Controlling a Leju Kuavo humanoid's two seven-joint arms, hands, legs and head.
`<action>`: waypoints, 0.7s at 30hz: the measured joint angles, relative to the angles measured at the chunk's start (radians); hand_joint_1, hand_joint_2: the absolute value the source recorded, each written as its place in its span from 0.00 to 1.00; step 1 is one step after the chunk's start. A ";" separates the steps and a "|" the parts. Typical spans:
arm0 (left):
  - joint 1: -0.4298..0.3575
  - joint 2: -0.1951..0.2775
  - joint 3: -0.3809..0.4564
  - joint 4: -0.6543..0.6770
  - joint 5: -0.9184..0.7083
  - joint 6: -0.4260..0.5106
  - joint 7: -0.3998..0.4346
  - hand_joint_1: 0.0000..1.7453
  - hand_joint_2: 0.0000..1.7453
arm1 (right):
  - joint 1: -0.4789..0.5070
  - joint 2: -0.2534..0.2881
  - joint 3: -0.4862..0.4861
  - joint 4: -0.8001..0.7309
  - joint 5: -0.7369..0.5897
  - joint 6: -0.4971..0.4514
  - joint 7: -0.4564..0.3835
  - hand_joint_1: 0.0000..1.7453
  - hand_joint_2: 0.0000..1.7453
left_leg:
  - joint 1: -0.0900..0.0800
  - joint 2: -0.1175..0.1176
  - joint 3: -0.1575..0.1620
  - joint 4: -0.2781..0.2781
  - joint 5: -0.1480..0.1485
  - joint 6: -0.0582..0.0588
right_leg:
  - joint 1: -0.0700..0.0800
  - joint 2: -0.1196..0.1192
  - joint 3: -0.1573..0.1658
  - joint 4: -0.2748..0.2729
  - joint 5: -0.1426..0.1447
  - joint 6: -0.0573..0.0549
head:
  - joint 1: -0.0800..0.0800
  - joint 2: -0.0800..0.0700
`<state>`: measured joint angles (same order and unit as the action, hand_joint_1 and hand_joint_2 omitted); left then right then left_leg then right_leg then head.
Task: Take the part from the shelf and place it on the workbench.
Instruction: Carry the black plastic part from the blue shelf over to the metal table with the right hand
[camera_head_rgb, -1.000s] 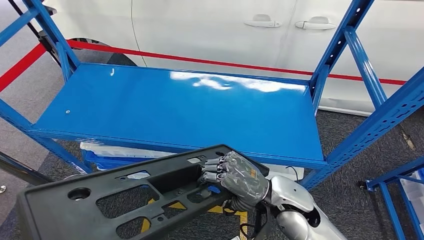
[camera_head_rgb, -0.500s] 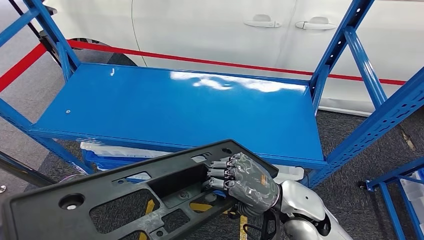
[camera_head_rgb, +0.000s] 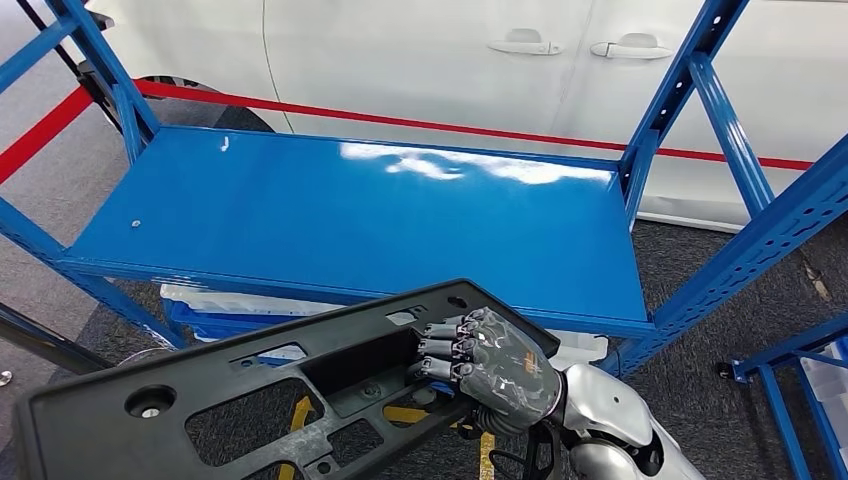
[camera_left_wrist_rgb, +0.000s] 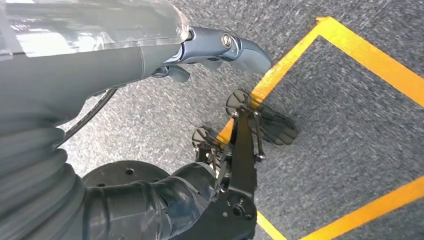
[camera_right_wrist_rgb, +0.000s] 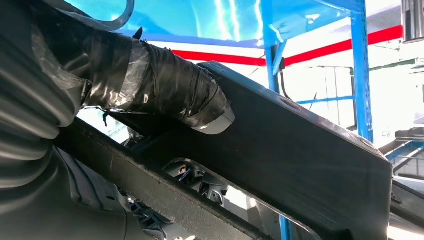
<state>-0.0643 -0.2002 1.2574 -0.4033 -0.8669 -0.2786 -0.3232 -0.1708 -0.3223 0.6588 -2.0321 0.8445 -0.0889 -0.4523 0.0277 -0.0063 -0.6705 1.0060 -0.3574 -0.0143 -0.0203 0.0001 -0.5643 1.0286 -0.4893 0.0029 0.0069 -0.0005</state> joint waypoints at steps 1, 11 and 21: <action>0.000 0.001 0.000 0.001 0.005 0.000 0.000 0.00 1.00 | 0.002 0.000 0.000 0.000 0.003 -0.005 0.001 1.00 1.00 | 0.000 0.000 0.000 0.000 0.000 0.000 | 0.000 0.000 0.000 0.000 0.000 0.000 | 0.000 0.000; -0.002 0.001 0.000 0.007 0.010 0.027 0.009 0.00 1.00 | 0.032 0.005 -0.012 -0.012 0.045 -0.052 -0.001 1.00 1.00 | 0.000 0.000 0.000 0.000 0.000 0.000 | 0.000 0.000 0.000 0.000 0.000 0.000 | 0.000 0.000; -0.004 0.001 0.000 0.007 0.000 0.036 0.004 0.00 1.00 | 0.060 0.012 -0.028 -0.021 0.063 -0.068 -0.004 1.00 1.00 | -0.004 0.000 -0.005 0.016 -0.014 0.023 | -0.009 -0.001 0.006 -0.004 -0.003 0.013 | 0.000 0.000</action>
<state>-0.0680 -0.1995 1.2577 -0.3964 -0.8672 -0.2422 -0.3192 -0.1108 -0.3099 0.6306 -2.0536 0.9077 -0.1567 -0.4566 0.0234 -0.0063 -0.6759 1.0225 -0.3711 0.0083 -0.0295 -0.0006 -0.5580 1.0249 -0.4924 0.0161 0.0067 -0.0004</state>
